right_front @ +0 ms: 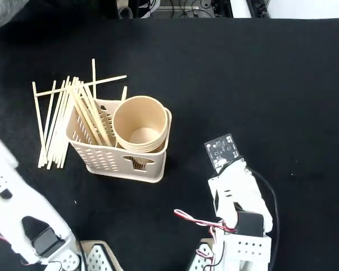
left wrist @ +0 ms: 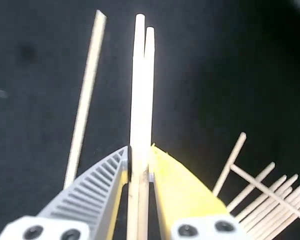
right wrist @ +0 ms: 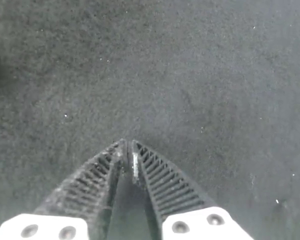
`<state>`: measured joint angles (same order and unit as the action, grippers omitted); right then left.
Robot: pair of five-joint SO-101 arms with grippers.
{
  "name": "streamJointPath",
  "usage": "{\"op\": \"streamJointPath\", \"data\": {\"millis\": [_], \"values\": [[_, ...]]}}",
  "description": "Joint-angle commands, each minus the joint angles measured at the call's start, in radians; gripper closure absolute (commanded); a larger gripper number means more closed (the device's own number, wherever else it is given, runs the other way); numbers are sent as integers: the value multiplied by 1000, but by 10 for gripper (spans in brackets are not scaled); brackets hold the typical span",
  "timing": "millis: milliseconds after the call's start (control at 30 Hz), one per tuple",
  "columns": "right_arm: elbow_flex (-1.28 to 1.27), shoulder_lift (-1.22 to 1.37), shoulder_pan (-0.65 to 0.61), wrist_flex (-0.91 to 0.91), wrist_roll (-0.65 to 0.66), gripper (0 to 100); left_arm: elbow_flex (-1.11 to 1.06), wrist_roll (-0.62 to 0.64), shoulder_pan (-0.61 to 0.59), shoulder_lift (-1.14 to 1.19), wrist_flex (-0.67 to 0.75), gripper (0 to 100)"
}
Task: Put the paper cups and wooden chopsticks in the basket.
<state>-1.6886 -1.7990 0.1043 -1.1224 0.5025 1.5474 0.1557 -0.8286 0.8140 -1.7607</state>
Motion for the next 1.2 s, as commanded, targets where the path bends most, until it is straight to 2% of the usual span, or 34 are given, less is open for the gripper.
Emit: {"op": "streamJointPath", "data": {"millis": [0,133,267,433,600,800,967,1067,1167], "values": [[2,-68,-12,-2,9,986,-93,-14,-58,-249,-5,971],[2,-68,-12,-3,9,986,-286,-55,-59,-526,-5,971],[2,-68,-12,-5,9,986,-547,-78,7,-833,0,971],[2,-70,15,0,11,986,-843,-86,177,-1152,32,970],[2,-70,17,0,11,985,-1130,-77,344,-1421,209,970],[2,-70,17,0,11,985,-1566,-6,406,-1854,542,970],[2,-70,17,0,11,985,-2037,-6,414,-2228,1002,970],[2,-70,17,0,11,985,-2290,-12,529,-2400,1269,970],[2,-70,17,0,11,985,-2416,-15,659,-2476,1350,970]]}}
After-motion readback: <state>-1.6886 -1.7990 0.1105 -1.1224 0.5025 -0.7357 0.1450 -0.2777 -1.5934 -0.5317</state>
